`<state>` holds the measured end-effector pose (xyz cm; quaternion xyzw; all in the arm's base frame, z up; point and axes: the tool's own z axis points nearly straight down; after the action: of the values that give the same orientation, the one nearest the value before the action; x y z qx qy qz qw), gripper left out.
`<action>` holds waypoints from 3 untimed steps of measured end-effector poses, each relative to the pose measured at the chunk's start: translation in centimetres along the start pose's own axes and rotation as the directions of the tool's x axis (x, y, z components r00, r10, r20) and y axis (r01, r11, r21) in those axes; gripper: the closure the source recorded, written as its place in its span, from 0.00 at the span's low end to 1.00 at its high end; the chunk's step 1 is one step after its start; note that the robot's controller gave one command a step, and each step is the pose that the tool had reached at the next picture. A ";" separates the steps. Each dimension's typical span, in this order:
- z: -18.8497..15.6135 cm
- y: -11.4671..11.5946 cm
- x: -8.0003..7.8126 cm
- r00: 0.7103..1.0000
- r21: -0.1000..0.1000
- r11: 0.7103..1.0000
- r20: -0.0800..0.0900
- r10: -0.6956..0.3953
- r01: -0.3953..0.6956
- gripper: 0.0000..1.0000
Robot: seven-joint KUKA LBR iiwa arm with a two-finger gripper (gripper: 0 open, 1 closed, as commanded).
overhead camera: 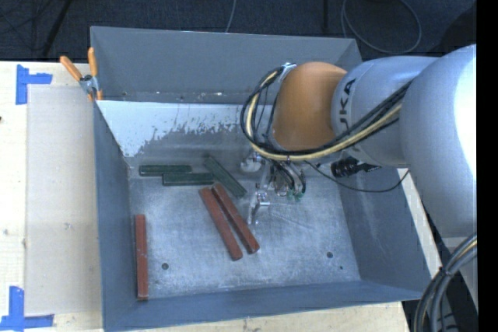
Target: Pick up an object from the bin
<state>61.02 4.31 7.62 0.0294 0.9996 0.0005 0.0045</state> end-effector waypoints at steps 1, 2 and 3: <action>0.0 0.0 0.0 1.000 0.000 1.000 0.000 0.000 0.000 0.00; -0.4 6.6 -0.5 0.988 0.002 0.988 -0.008 0.153 -0.153 1.00; -0.4 6.6 -0.5 0.988 0.003 0.988 -0.008 0.153 -0.153 1.00</action>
Offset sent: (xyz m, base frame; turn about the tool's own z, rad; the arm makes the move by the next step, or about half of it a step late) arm 0.0087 0.0645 0.0045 0.1570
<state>61.88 10.89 8.01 0.1058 0.9944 0.0000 0.0002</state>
